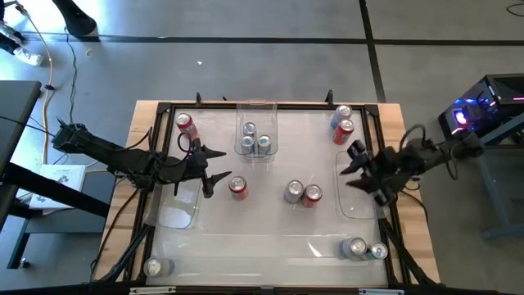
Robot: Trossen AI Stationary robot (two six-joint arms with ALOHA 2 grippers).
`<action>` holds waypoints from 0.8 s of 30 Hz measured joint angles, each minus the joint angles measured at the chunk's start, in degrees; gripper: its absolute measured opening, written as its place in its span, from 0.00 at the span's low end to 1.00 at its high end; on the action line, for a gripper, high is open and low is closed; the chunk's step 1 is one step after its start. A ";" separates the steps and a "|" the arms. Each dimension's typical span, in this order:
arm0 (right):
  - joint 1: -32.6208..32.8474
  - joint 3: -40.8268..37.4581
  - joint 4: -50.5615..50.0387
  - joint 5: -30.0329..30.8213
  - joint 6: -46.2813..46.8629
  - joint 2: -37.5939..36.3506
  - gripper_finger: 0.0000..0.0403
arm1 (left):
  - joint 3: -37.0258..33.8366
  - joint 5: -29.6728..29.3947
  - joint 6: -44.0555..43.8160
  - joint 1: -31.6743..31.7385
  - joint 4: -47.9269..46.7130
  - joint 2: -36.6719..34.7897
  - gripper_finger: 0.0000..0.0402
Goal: Sort soda cans
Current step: Put the blue soda can into the top center transparent bin
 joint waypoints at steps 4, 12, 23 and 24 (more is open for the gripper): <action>1.14 10.03 -8.32 -0.06 6.90 8.48 0.33 | 0.00 0.00 0.01 0.00 0.00 0.00 0.74; 5.89 33.87 -59.09 8.63 25.86 25.27 0.34 | 0.00 0.00 -0.03 0.00 -0.96 0.00 0.74; 14.53 46.15 -90.10 -3.01 53.91 42.54 0.57 | 0.00 0.00 -0.03 0.04 -1.27 0.00 0.74; 15.58 46.28 -90.91 -3.93 55.54 43.18 0.60 | 0.00 0.00 -0.03 0.04 -1.27 0.00 0.74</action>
